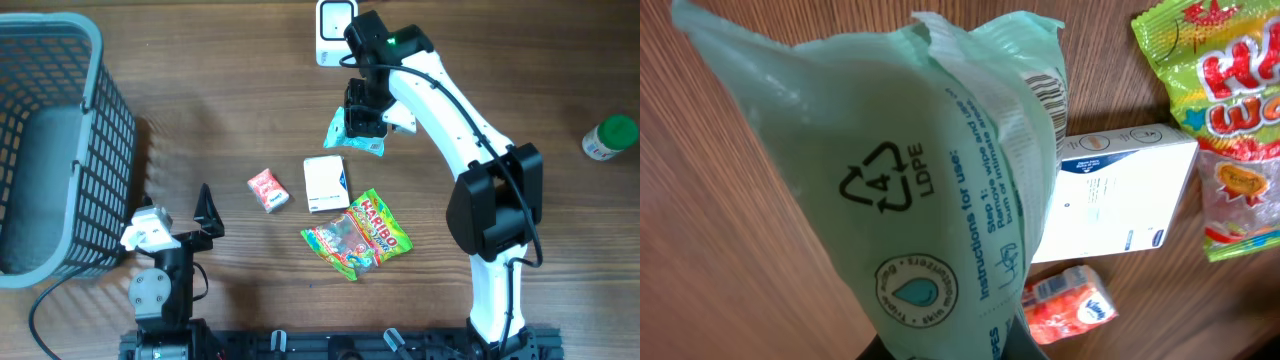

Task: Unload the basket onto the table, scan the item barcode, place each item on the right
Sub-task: 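Hold the wipes pack barcode up to the scanner face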

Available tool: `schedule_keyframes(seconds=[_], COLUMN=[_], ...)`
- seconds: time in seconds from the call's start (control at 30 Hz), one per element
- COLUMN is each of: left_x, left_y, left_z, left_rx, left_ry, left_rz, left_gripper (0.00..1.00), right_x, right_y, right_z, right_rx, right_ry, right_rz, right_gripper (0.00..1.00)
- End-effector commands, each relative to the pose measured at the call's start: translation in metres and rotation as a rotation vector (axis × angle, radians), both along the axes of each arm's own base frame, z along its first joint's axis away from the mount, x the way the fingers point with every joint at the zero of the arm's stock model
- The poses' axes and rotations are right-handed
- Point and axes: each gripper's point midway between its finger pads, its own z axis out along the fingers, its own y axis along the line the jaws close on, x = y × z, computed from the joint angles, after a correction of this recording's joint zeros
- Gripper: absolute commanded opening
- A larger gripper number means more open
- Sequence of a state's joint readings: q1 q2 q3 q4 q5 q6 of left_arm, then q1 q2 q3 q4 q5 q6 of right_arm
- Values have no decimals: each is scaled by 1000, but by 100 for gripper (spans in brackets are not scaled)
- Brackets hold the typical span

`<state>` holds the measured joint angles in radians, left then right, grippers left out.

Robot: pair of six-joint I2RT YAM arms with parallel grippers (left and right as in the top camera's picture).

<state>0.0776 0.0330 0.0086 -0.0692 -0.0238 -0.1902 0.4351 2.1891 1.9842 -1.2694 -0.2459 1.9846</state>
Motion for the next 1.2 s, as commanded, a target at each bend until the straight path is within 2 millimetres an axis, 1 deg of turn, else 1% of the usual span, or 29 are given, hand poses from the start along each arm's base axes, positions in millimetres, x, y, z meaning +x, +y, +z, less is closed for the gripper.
schedule_keyframes(seconds=[0.0, 0.07, 0.13, 0.2, 0.23, 0.27, 0.33, 0.37, 0.4, 0.43, 0.47, 0.5, 0.57, 0.6, 0.63, 0.7, 0.77, 0.93, 1.03, 1.07, 1.17], left_x=[0, 0, 0, 0, 0, 0, 0, 0, 0, 0, 0, 0, 0, 0, 0, 0, 0, 0, 0, 0, 0], left_y=[-3, -3, -3, -3, -3, -3, -3, -3, -3, -3, -3, -3, -3, -3, -3, -3, -3, -3, -3, -3, -3], left_z=[-1, -1, -1, -1, -1, -1, -1, -1, -1, -1, -1, -1, -1, -1, -1, -1, -1, -1, -1, -1, -1], left_rx=[-10, -10, -10, -10, -10, -10, -10, -10, -10, -10, -10, -10, -10, -10, -10, -10, -10, -10, -10, -10, -10], left_ry=[1, 1, 1, 1, 1, 1, 1, 1, 1, 1, 1, 1, 1, 1, 1, 1, 1, 1, 1, 1, 1], left_rz=[-14, -14, -14, -14, -14, -14, -14, -14, -14, -14, -14, -14, -14, -14, -14, -14, -14, -14, -14, -14, -14], left_gripper=[100, 100, 100, 100, 100, 100, 100, 100, 100, 100, 100, 100, 100, 100, 100, 100, 100, 100, 100, 100, 100], right_x=[-6, -5, -1, 3, 9, 14, 27, 31, 39, 52, 61, 72, 88, 96, 102, 110, 120, 146, 164, 172, 180], right_y=[11, 26, 44, 62, 72, 77, 81, 81, 80, 81, 82, 82, 81, 78, 77, 78, 76, 62, 53, 50, 51], right_z=[4, 11, 21, 34, 42, 46, 51, 52, 54, 60, 65, 73, 84, 85, 87, 92, 94, 84, 71, 64, 48], right_rx=[82, 185, 306, 409, 450, 455, 431, 422, 398, 368, 348, 333, 305, 291, 304, 383, 457, 580, 614, 625, 657], right_ry=[-59, -161, -314, -459, -572, -657, -777, -805, -853, -932, -989, -1073, -1188, -1213, -1249, -1345, -1439, -1571, -1607, -1616, -1649], right_rz=[310, 573, 840, 1011, 1118, 1195, 1290, 1310, 1334, 1360, 1379, 1399, 1435, 1425, 1417, 1417, 1410, 1342, 1273, 1240, 1196], right_gripper=[4, 4, 4, 4, 4, 4, 4, 4, 4, 4, 4, 4, 4, 4, 4, 4, 4, 4, 4, 4, 4])
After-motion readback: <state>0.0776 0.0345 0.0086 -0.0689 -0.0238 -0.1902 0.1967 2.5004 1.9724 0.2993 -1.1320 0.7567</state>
